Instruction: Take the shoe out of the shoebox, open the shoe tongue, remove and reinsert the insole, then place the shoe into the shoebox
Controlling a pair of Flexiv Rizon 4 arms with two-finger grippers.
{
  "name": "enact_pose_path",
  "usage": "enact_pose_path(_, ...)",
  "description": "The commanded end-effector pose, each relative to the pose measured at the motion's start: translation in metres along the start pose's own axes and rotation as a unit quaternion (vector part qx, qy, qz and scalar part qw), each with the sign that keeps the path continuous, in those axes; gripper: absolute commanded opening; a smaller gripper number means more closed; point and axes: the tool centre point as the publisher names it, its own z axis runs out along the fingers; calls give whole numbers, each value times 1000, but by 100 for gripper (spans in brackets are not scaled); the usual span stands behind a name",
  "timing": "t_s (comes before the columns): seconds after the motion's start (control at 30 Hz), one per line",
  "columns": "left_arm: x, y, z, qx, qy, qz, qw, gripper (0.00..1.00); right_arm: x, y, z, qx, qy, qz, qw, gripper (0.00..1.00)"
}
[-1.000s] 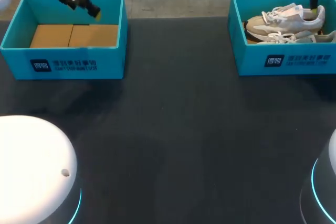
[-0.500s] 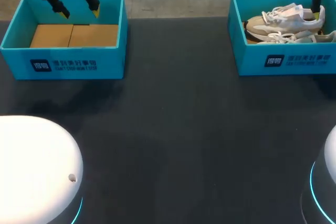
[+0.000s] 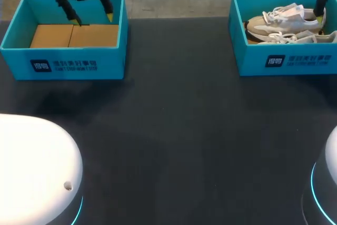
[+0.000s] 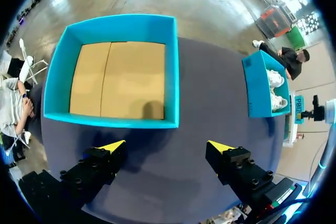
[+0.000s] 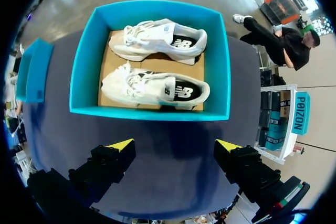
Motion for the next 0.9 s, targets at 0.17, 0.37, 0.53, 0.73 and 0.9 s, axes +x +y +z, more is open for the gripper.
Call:
enact_pose_path(0.17,10,-14,26,-19,-22,-12,999,100,10,-21,6,-34,6,-2,999,100)
enact_pose_path(0.37,10,-15,43,-26,-28,-22,999,100,11,-31,9,-38,46,8,998,100)
enact_pose_path(0.53,11,-10,43,-31,-27,-18,999,100,9,-39,9,-36,59,26,997,100)
enact_pose_path(0.73,5,-5,42,-32,-28,-12,999,100,8,-40,10,-38,63,38,997,100)
enact_pose_path(0.9,5,-5,42,-32,-28,-12,999,100,9,-39,10,-41,68,33,996,100)
